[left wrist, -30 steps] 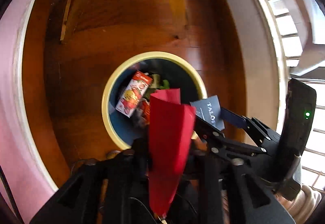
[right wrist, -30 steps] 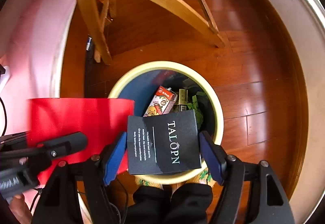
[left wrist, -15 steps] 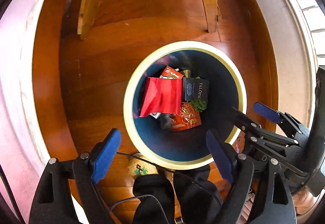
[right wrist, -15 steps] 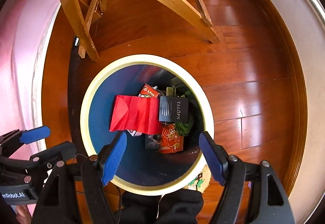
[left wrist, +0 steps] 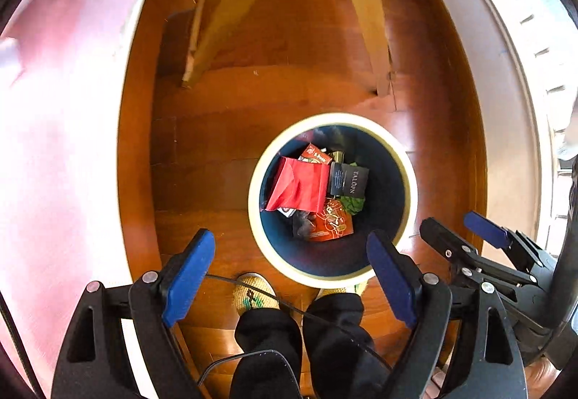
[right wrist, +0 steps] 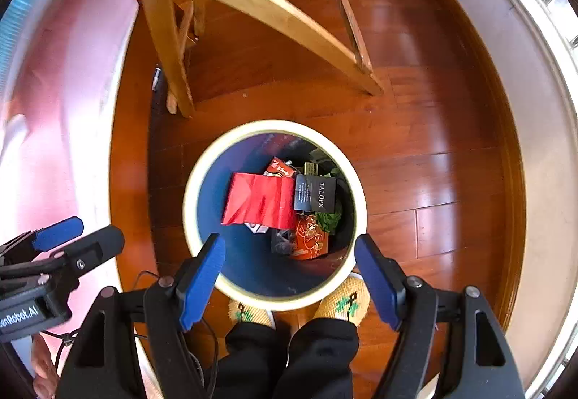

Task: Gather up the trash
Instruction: 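Raise both tools from the bin and move them back over the table, then grasp the black-gold wrapper with the left gripper while the right gripper approaches the beige box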

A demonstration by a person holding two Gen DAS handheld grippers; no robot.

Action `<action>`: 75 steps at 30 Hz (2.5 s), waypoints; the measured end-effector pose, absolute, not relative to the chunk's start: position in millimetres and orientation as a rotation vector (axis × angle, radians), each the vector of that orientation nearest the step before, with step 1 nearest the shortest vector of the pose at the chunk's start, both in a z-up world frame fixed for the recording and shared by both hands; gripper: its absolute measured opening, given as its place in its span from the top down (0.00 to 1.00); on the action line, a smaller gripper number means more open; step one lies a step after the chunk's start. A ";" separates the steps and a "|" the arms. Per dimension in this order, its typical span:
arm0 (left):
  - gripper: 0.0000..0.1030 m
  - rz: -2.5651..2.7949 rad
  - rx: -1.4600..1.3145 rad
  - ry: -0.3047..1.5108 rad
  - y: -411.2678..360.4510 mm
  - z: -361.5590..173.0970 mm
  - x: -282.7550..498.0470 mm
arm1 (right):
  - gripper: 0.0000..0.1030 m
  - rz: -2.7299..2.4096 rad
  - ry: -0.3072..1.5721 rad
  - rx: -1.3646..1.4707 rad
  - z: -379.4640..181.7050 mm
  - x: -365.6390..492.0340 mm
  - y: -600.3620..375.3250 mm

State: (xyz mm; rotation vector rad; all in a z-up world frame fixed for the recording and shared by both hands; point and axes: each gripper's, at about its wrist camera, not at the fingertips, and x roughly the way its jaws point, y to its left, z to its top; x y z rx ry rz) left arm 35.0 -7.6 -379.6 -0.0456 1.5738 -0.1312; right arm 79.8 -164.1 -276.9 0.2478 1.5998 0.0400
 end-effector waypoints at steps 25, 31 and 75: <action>0.17 -0.129 -0.063 1.203 16.2 -40.3 25.1 | 0.28 0.285 1.266 0.160 48.7 139.1 -155.6; 0.16 -0.090 -0.043 1.069 11.2 18.8 47.9 | 0.28 0.332 1.162 0.128 93.8 170.4 -161.5; 0.01 -0.194 -0.120 1.261 106.5 -103.5 498.2 | 0.28 0.016 1.260 0.325 -21.8 534.5 -60.1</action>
